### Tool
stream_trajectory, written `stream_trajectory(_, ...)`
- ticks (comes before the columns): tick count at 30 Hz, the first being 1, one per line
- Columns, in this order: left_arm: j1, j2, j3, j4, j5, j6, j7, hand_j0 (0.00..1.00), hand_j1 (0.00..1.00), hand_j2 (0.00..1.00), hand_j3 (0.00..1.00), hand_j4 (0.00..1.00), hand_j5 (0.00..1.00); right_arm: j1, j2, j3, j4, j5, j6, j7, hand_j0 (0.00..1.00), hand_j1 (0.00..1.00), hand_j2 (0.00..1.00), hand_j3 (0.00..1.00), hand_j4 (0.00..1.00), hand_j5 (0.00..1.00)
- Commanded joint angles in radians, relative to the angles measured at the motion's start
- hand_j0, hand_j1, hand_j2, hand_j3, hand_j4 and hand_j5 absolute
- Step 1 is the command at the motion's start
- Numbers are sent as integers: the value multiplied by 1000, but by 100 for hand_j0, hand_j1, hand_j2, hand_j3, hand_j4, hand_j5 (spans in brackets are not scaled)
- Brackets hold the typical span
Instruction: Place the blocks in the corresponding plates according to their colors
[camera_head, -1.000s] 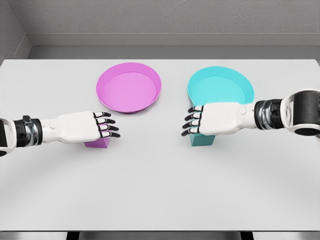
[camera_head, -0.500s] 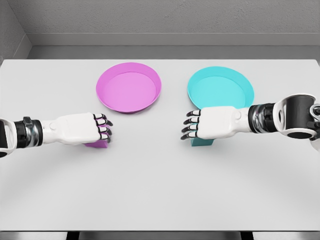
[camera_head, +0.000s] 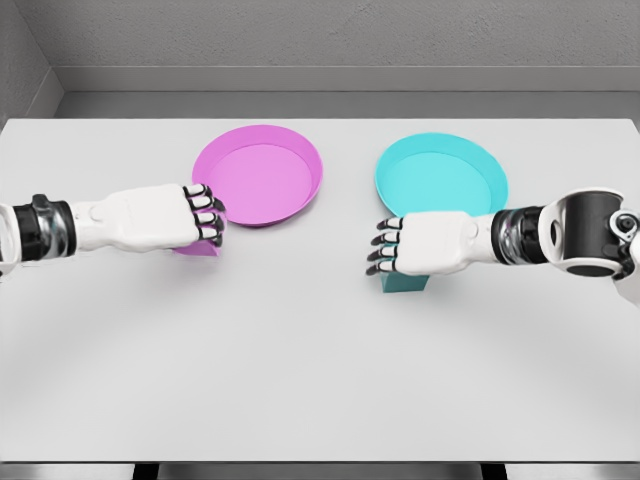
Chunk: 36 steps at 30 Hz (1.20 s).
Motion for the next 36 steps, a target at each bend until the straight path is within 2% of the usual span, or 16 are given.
stream_trajectory(1, -3, -2, 5, 9, 48, 1, -2, 48, 48, 48, 48, 48, 48, 0, 7, -1, 6, 14, 2, 0, 100, 100, 100, 100, 100, 100)
stream_trajectory(8, -106, -83, -14, 151, 91, 1, -10, 48, 48, 48, 48, 48, 48, 2, 15, 22, 15, 26, 2, 0, 100, 100, 100, 100, 100, 100)
stream_trajectory(11, -158, -131, -54, 191, 90, 1, -15, 48, 48, 48, 48, 48, 48, 2, 13, 34, 15, 26, 2, 0, 90, 90, 90, 90, 90, 90)
stream_trajectory(14, -213, -210, -101, 291, 88, 1, -42, 48, 48, 48, 48, 48, 48, 0, 13, 34, 15, 26, 2, 0, 76, 76, 76, 76, 76, 76)
stream_trajectory(15, -219, -224, -104, 311, 88, 1, -42, 48, 48, 48, 48, 48, 48, 0, 13, 34, 15, 26, 2, 0, 71, 71, 71, 71, 71, 71)
stream_trajectory(17, -227, -249, -104, 346, 85, 1, -47, 48, 48, 48, 48, 48, 48, 0, 13, 31, 13, 26, 2, 0, 69, 69, 69, 69, 69, 69)
stream_trajectory(21, -238, -315, -107, 469, 79, 1, -50, 48, 48, 48, 48, 48, 48, -2, 15, 24, 15, 23, 2, 0, 60, 60, 60, 60, 60, 60)
stream_trajectory(25, -244, -350, -121, 478, 77, 1, -50, 48, 48, 48, 48, 48, 48, -2, 17, 21, 15, 19, 2, 0, 56, 56, 56, 56, 56, 56)
stream_trajectory(27, -256, -384, -121, 530, 76, 1, -52, 48, 48, 48, 48, 48, 48, -3, 17, 20, 15, 14, 2, 0, 56, 56, 56, 56, 56, 56)
stream_trajectory(30, -258, -395, -121, 539, 73, 1, -64, 50, 50, 50, 50, 50, 50, -3, 15, 1, 15, 7, 2, 0, 55, 55, 55, 55, 55, 55)
stream_trajectory(32, -259, -396, -121, 539, 74, 13, -64, 50, 50, 50, 50, 50, 50, -2, 18, -22, 15, -13, 2, 0, 47, 47, 47, 47, 47, 47)
stream_trajectory(33, -259, -399, -121, 539, 76, 29, -64, 54, 54, 54, 54, 54, 54, -2, 21, -22, 15, -29, 2, 0, 47, 47, 47, 47, 47, 47)
stream_trajectory(35, -259, -405, -120, 543, 87, 40, -64, 70, 70, 70, 70, 70, 70, -3, 20, -22, 15, -29, 2, 0, 47, 47, 47, 47, 47, 47)
stream_trajectory(36, -259, -405, -116, 544, 88, 52, -64, 82, 82, 82, 82, 82, 82, -3, 20, -24, 15, -29, 2, 0, 47, 47, 47, 47, 47, 47)
